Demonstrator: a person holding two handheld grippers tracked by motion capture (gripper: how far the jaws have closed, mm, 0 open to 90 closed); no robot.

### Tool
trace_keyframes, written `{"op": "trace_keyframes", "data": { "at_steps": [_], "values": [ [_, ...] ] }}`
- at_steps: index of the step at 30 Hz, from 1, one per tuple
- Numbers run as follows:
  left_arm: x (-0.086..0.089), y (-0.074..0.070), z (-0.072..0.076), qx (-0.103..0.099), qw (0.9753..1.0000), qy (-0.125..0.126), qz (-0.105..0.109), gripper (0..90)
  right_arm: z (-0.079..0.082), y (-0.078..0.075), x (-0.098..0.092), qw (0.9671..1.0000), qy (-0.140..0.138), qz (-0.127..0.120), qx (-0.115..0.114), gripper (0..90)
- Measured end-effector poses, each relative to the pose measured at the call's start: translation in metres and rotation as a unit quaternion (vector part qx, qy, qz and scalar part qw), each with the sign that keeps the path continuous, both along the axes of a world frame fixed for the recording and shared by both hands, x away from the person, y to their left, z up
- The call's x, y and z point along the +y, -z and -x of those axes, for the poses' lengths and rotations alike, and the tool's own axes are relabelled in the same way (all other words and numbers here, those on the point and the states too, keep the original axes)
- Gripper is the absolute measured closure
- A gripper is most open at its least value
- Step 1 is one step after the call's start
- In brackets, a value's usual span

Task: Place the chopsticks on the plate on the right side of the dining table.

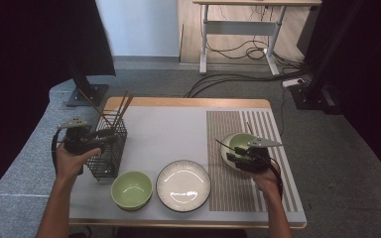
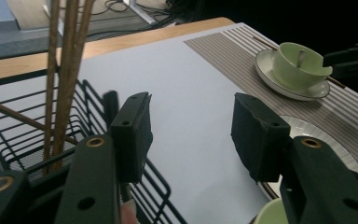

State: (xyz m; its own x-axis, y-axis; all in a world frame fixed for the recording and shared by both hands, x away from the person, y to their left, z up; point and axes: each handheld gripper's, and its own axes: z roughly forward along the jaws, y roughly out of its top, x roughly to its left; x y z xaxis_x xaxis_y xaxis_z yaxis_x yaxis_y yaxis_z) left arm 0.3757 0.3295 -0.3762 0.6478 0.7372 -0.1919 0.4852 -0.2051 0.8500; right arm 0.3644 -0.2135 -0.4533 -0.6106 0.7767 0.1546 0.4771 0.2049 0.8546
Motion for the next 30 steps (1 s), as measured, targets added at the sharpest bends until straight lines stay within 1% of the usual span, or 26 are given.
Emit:
{"op": "trace_keyframes", "data": {
  "at_steps": [9, 12, 16, 19, 23, 30],
  "values": [
    [0.005, 0.003, -0.007, 0.000, 1.0000, -0.007, -0.003, 47.7, 0.001, 0.001, 0.000, 1.0000, 0.001, 0.000, 0.001, 52.6],
    [0.006, 0.005, -0.010, 0.003, 1.0000, -0.008, -0.004, 47.7, 0.001, 0.001, -0.001, 1.0000, 0.001, 0.003, 0.002, 52.6],
    [0.010, 0.007, -0.013, 0.004, 0.9999, -0.013, -0.001, 47.7, 0.001, 0.002, -0.001, 1.0000, 0.000, 0.002, 0.002, 52.6],
    [0.013, 0.006, -0.015, 0.003, 0.9999, -0.015, 0.007, 46.3, 0.001, 0.002, -0.001, 1.0000, 0.001, 0.002, 0.003, 52.6],
    [0.017, 0.004, -0.019, 0.002, 0.9997, -0.021, 0.011, 45.7, 0.002, 0.003, -0.002, 1.0000, 0.001, 0.001, 0.003, 52.6],
    [0.022, 0.003, -0.027, -0.003, 0.9997, -0.024, 0.008, 45.4, 0.004, 0.003, -0.002, 1.0000, 0.004, -0.001, 0.003, 52.6]
  ]
}}
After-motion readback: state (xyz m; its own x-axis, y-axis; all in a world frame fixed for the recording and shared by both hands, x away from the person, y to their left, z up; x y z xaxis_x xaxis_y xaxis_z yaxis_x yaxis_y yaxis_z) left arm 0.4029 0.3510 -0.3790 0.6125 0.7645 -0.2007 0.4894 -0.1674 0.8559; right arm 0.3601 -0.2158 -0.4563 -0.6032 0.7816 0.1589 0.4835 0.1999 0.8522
